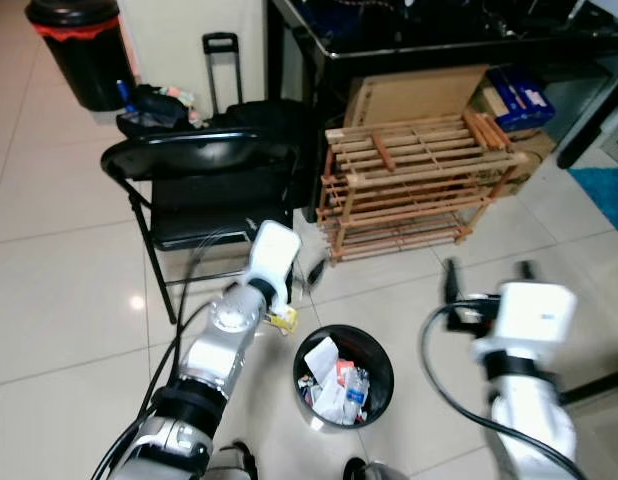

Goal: Picking trash to rubbish bin

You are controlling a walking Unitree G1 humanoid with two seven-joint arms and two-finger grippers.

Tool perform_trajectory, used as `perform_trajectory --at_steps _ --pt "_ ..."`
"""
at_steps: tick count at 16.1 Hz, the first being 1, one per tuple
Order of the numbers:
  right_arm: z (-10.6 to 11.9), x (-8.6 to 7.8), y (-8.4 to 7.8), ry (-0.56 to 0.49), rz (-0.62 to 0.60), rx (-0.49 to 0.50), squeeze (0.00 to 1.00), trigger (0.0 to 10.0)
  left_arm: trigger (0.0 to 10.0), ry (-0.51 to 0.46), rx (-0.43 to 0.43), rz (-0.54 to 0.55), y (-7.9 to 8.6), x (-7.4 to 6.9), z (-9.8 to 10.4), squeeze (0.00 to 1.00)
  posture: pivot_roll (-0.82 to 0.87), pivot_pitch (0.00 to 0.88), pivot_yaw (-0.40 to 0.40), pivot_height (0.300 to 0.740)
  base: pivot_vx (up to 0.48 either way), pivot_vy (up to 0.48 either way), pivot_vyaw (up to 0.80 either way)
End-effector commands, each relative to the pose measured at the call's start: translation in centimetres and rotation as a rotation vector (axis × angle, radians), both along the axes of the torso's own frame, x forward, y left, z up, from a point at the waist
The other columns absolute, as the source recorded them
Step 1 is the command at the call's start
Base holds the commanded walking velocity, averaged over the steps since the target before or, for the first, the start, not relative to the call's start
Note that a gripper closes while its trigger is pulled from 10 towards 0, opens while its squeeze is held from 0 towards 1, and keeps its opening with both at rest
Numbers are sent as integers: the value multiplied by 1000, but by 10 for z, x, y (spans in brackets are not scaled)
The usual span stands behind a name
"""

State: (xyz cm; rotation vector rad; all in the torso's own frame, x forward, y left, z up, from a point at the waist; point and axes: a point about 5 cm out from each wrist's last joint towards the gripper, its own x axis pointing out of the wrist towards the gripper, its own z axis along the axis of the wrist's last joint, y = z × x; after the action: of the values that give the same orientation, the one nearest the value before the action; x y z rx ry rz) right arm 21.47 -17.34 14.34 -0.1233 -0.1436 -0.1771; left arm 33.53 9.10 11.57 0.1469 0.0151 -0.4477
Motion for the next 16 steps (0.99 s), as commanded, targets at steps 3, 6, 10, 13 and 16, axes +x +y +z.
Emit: perform_trajectory --at_steps 3,6,10,13,16 --pt "6 -10 -10 14 -75 -1 0 10000 10000 -95 -55 39 6 -1 12 0 96 98 -43 740 0 0 0" --pt "9 -9 -7 30 -64 0 0 10000 10000 -107 -70 -5 -8 -1 18 0 76 95 -40 740 0 0 -721" --pt "17 -7 -9 21 -64 -18 0 10000 10000 -107 -150 21 -13 5 28 0 61 91 -44 740 0 0 -781" --pt "20 -7 -8 17 -64 -23 0 10000 10000 -91 -167 -10 -20 6 30 0 53 94 -43 740 0 0 -781" --pt "21 -7 -6 22 -62 -25 0 10000 10000 -78 -171 -14 -22 6 29 0 48 98 -43 740 0 0 -777"
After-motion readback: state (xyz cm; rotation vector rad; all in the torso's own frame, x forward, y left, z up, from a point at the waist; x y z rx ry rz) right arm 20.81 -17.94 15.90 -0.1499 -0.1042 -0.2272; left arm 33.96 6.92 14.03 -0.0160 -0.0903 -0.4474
